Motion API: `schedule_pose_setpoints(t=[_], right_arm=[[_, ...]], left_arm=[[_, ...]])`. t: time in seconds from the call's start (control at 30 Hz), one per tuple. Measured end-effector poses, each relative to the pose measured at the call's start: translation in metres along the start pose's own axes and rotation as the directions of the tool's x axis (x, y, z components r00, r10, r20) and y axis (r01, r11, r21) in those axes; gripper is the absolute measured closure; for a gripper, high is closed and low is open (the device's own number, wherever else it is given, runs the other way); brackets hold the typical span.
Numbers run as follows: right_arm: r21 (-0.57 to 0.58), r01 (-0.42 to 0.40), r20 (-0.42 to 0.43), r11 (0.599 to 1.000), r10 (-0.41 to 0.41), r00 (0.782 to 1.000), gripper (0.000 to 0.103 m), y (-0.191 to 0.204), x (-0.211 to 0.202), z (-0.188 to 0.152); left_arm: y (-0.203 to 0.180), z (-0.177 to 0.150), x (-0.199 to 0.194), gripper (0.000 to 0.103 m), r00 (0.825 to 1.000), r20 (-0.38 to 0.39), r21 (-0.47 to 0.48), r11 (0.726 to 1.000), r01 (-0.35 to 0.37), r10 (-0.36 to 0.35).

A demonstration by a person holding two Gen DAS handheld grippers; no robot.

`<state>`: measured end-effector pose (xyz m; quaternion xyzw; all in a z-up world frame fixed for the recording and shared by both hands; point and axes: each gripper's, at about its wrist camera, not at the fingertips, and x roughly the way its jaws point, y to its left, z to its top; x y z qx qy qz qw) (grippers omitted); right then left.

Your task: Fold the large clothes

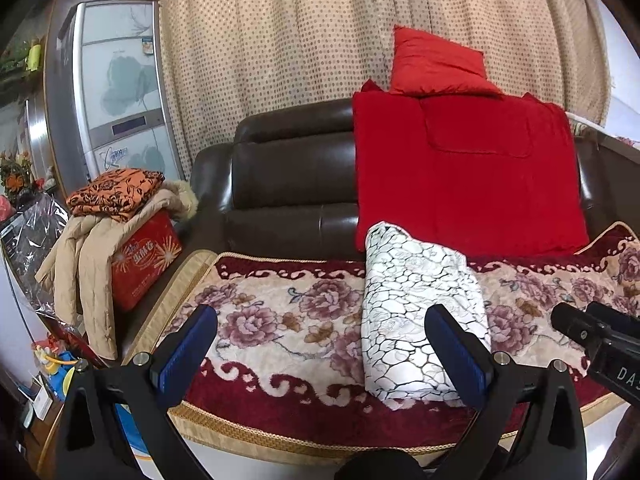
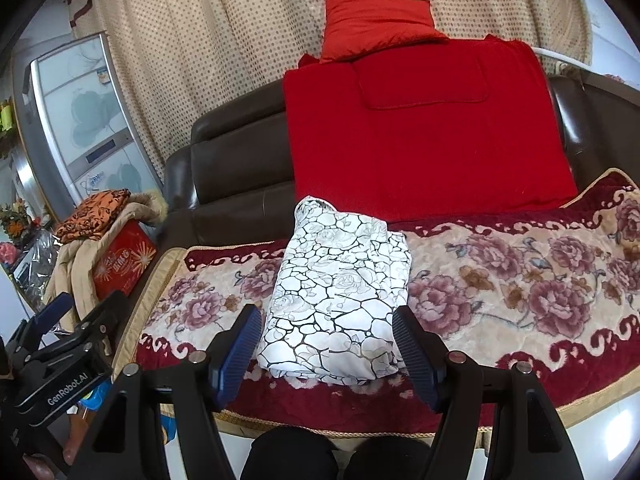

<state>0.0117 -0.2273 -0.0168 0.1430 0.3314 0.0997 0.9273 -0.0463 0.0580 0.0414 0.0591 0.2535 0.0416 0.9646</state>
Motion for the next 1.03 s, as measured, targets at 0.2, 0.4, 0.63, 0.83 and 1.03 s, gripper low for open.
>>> schedule_pose_setpoints(t=[0.2,0.4,0.63,0.83,1.03], right_arm=[[-0.003,-0.003,0.030,1.000,0.003,1.000,0.031,-0.002,-0.017,0.000],[-0.015,-0.004,0.033,1.000,0.005,0.999,0.031,0.001,-0.018,0.002],[-0.032,-0.003,0.018,0.999,0.004,1.000,0.031,0.008,0.001,0.009],[-0.035,-0.004,-0.001,0.999,0.004,1.000,0.031,0.017,0.025,0.018],[-0.020,-0.014,-0.031,1.000,0.013,0.999,0.031,0.012,0.063,0.028]], left_arm=[[-0.005,0.002,-0.017,0.000,0.999,0.034,0.013,1.000,0.006,-0.007],[-0.007,0.003,-0.019,0.000,0.999,0.048,0.019,1.000,0.011,-0.012],[0.000,0.003,0.001,0.000,1.000,0.021,0.008,1.000,0.005,-0.005],[0.009,0.006,0.025,0.000,1.000,-0.006,0.000,1.000,0.008,-0.008],[0.014,0.008,0.068,0.000,0.998,-0.050,-0.027,0.999,0.031,-0.032]])
